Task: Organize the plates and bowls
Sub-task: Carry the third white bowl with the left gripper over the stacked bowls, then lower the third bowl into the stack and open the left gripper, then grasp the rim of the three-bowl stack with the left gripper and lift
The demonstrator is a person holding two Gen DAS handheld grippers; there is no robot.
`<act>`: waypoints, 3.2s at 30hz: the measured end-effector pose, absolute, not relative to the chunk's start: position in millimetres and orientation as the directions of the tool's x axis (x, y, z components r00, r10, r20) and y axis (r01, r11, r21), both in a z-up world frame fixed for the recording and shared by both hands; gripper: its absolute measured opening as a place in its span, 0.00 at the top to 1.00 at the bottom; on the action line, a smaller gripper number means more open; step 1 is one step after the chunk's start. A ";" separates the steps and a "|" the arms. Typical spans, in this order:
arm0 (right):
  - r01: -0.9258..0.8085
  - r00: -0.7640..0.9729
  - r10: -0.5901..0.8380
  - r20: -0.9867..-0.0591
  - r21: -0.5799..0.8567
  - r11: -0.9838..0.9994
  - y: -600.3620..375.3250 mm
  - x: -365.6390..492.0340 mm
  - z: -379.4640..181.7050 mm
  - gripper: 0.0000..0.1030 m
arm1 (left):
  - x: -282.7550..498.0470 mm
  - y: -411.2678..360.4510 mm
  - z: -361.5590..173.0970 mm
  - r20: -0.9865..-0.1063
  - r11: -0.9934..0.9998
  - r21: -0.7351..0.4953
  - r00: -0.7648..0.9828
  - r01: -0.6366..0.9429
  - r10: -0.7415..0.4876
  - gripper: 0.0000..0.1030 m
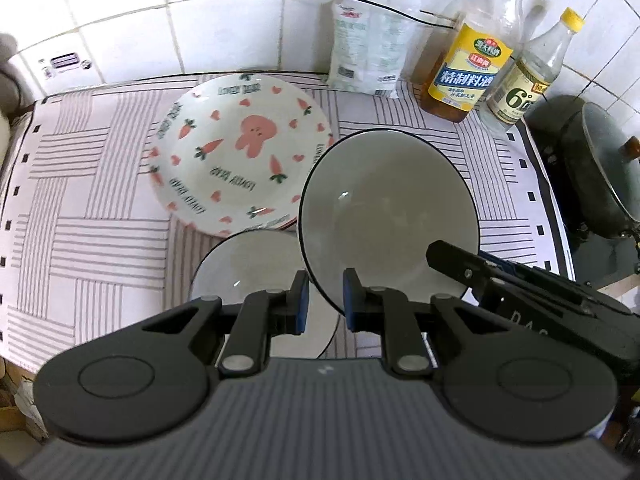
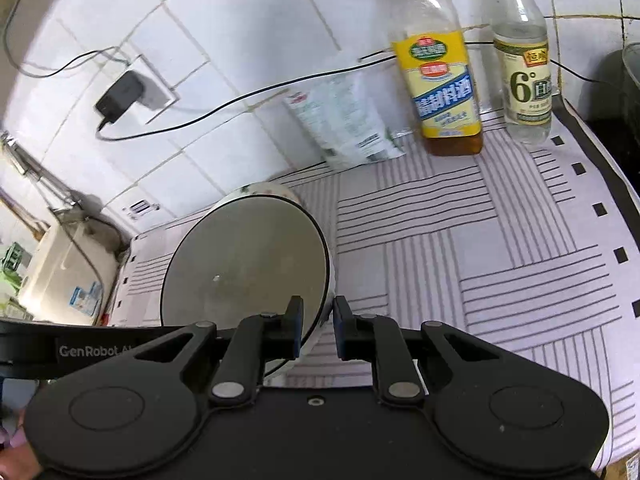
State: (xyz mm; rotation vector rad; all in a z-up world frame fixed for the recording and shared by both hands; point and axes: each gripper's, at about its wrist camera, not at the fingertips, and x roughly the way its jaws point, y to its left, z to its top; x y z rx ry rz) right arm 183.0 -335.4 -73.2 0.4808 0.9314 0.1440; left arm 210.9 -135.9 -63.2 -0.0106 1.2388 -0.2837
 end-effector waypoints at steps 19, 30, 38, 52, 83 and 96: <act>-0.040 0.536 0.356 -0.766 0.399 0.916 -259.9 165.5 -73.4 0.81 | 184.3 -56.1 -90.1 -0.951 0.975 -0.222 0.215 0.023 -0.222 0.85; -0.114 0.516 0.316 -0.796 0.302 0.946 -241.9 182.2 -86.3 0.81 | 200.1 -58.4 -114.3 -0.971 0.978 -0.206 0.130 -0.027 -0.200 0.84; -0.220 0.520 0.231 -0.823 0.131 0.966 -221.0 187.3 -84.7 0.81 | 209.7 -59.9 -121.7 -0.975 0.977 -0.209 0.081 -0.034 -0.206 0.81; -0.281 0.557 0.145 -0.818 -0.022 0.959 -203.9 181.1 -88.1 0.81 | 207.5 -59.9 -121.8 -0.974 0.978 -0.206 0.100 -0.025 -0.203 0.77; -0.331 0.638 0.310 -0.704 0.112 0.937 -235.6 79.6 -84.0 0.39 | 139.5 -11.3 -79.5 -0.803 0.892 -0.441 0.399 0.100 -0.442 0.49; -0.292 0.645 0.338 -0.686 0.187 0.938 -224.4 106.1 -150.1 0.08 | 178.1 -3.0 -140.5 -0.806 0.856 -0.516 0.351 -0.023 -0.476 0.38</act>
